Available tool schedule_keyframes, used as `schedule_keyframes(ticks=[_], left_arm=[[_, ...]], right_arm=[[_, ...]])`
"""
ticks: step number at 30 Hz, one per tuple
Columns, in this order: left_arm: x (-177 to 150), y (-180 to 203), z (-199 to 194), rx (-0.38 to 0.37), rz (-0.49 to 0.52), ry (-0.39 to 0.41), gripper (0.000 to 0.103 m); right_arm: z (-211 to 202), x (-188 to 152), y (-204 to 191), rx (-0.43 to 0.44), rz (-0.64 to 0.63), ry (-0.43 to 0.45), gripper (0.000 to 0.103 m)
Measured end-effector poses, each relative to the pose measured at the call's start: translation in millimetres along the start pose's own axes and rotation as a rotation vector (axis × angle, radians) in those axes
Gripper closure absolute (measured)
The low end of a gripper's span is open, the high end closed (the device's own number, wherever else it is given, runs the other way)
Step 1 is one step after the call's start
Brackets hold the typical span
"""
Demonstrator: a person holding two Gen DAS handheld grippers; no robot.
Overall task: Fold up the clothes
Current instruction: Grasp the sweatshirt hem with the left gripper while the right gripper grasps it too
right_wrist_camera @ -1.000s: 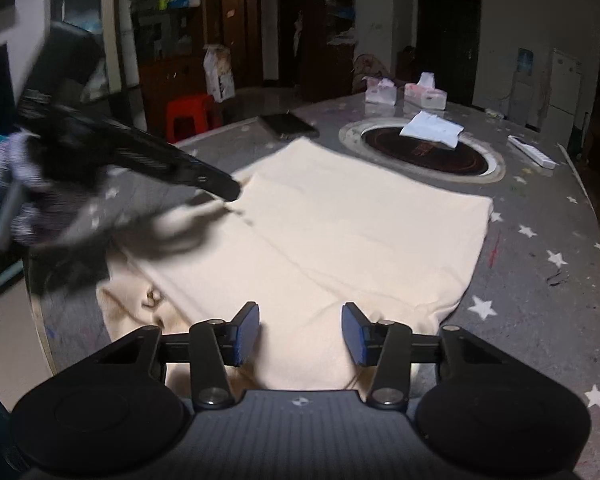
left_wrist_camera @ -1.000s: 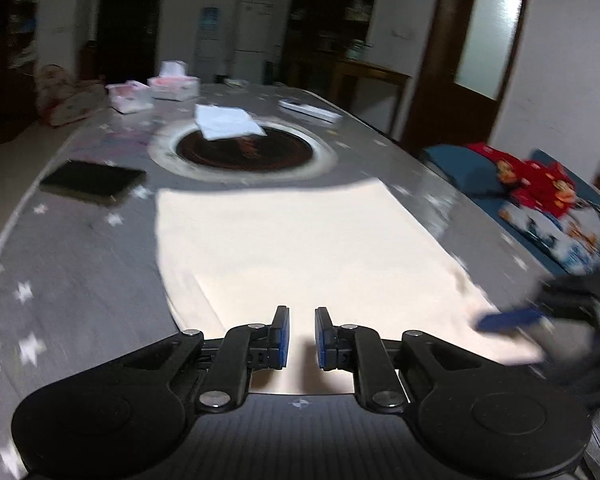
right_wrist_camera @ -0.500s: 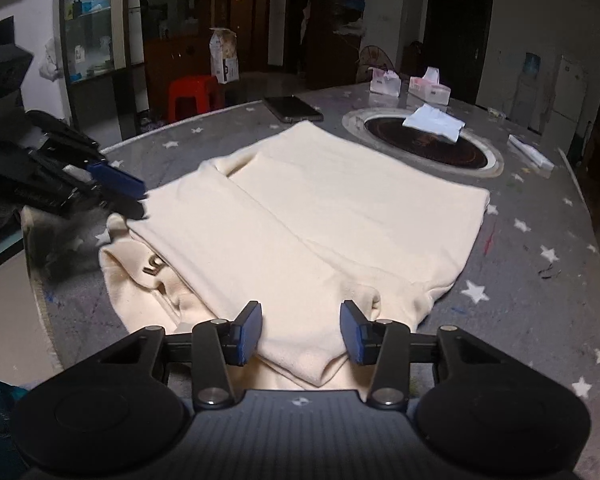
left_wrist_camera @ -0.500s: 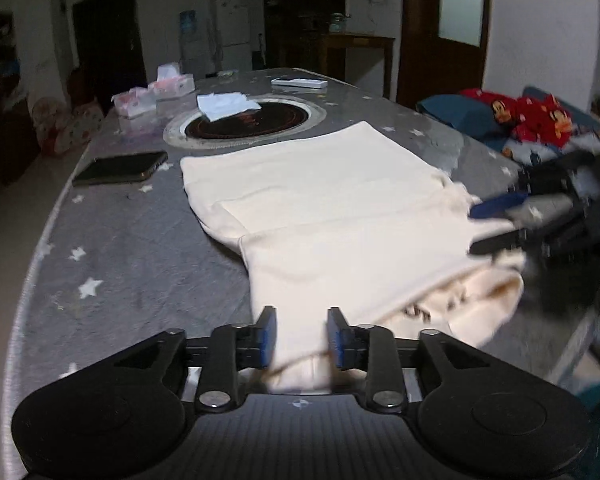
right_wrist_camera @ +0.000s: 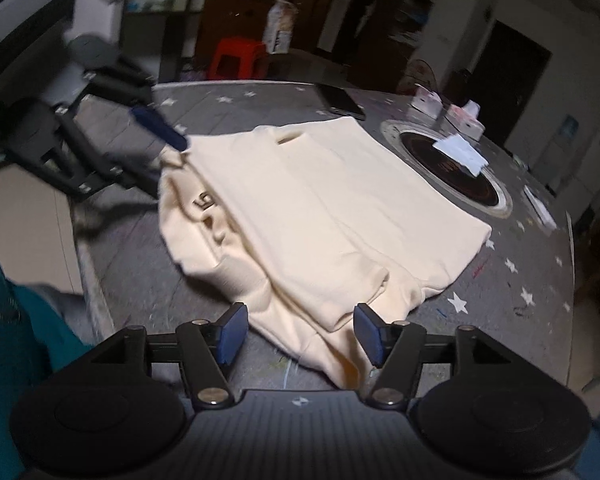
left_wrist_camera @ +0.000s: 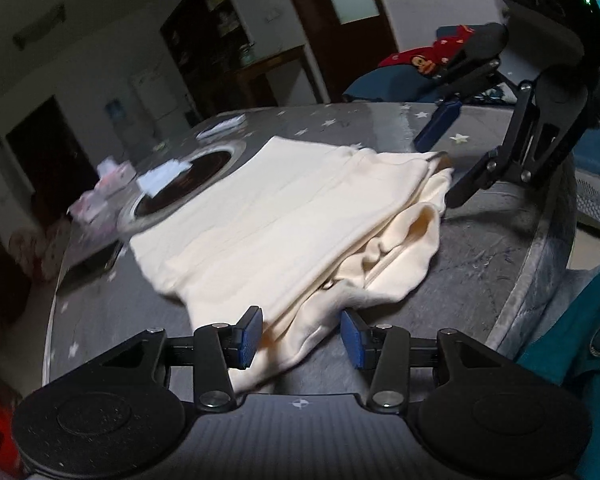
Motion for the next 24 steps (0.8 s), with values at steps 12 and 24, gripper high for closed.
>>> schedule_keyframes(ticks=[12, 24], left_arm=[[19, -31, 5, -0.078, -0.189, 0.053, 0.093], [29, -61, 20, -0.118, -0.309, 0.038, 0.082]], right_arm=[[11, 7, -23, 0.000, -0.123, 0.051, 0.040], [30, 23, 16, 0.112, 0.091, 0.045, 0.085]])
Point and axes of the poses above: each gripper's, at about its wrist camera, not at the fingertips, and z roughly the way its jaws point, y to its right, x to its top, the point moved 1 cm from there along z, roughly the way its jaws point, and after that the axes turned 9 degrees about -y, right-handed, at the moved point
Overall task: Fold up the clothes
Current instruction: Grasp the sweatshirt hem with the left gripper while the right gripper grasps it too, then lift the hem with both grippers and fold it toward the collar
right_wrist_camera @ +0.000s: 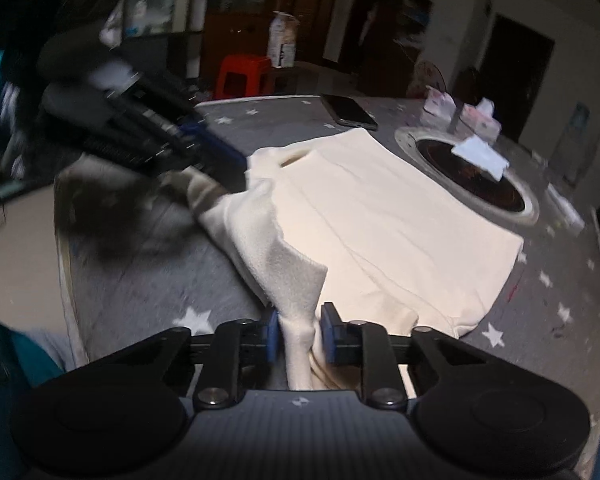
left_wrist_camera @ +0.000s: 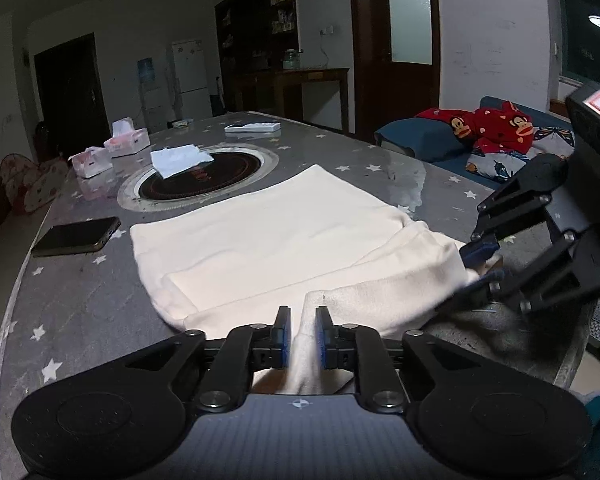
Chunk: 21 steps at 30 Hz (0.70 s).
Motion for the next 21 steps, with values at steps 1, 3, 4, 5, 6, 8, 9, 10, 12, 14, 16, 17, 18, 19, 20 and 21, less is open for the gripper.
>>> schedule_keyframes(ticks=[1, 3, 4, 5, 6, 8, 9, 10, 12, 14, 16, 17, 18, 19, 20, 21], left_arm=[[-2, 0, -3, 0.001, 0.009, 0.001, 0.077], [-8, 2, -10, 0.011, 0.035, 0.003, 0.064], [-11, 4, -14, 0.018, 0.051, 0.003, 0.061], [-14, 7, -16, 0.020, 0.068, 0.000, 0.061], [-17, 9, -18, 0.024, 0.085, -0.003, 0.061], [-24, 16, -21, 0.037, 0.124, -0.010, 0.060], [-27, 18, -20, 0.047, 0.145, -0.014, 0.060], [-29, 20, -19, 0.060, 0.168, -0.018, 0.060], [-34, 24, -15, 0.086, 0.214, -0.027, 0.060], [-39, 28, -11, 0.112, 0.262, -0.037, 0.061], [-42, 28, -7, 0.128, 0.294, -0.045, 0.064], [-43, 27, -5, 0.128, 0.295, -0.049, 0.075], [-43, 26, -4, 0.123, 0.286, -0.052, 0.080], [-42, 24, -4, 0.120, 0.277, -0.052, 0.084], [-42, 23, -5, 0.121, 0.268, -0.046, 0.088], [-40, 23, -7, 0.125, 0.262, -0.037, 0.089]], right_arm=[[0, 1, 5, 0.014, 0.019, 0.001, 0.085], [1, 4, 12, 0.035, 0.050, 0.001, 0.086], [2, 5, 15, 0.043, 0.062, 0.001, 0.086], [2, 6, 17, 0.047, 0.069, 0.002, 0.086], [3, 7, 19, 0.050, 0.075, 0.003, 0.086], [3, 8, 21, 0.051, 0.079, 0.006, 0.086], [3, 9, 21, 0.050, 0.081, 0.008, 0.086], [3, 10, 22, 0.050, 0.085, 0.009, 0.086], [4, 10, 23, 0.047, 0.093, 0.011, 0.086], [5, 11, 23, 0.044, 0.102, 0.014, 0.087], [4, 9, 22, 0.038, 0.113, 0.023, 0.087], [3, 8, 21, 0.035, 0.119, 0.029, 0.088], [2, 7, 20, 0.032, 0.125, 0.035, 0.089], [2, 6, 19, 0.028, 0.131, 0.042, 0.089], [1, 5, 18, 0.024, 0.136, 0.049, 0.091], [-1, 4, 16, 0.021, 0.141, 0.057, 0.092]])
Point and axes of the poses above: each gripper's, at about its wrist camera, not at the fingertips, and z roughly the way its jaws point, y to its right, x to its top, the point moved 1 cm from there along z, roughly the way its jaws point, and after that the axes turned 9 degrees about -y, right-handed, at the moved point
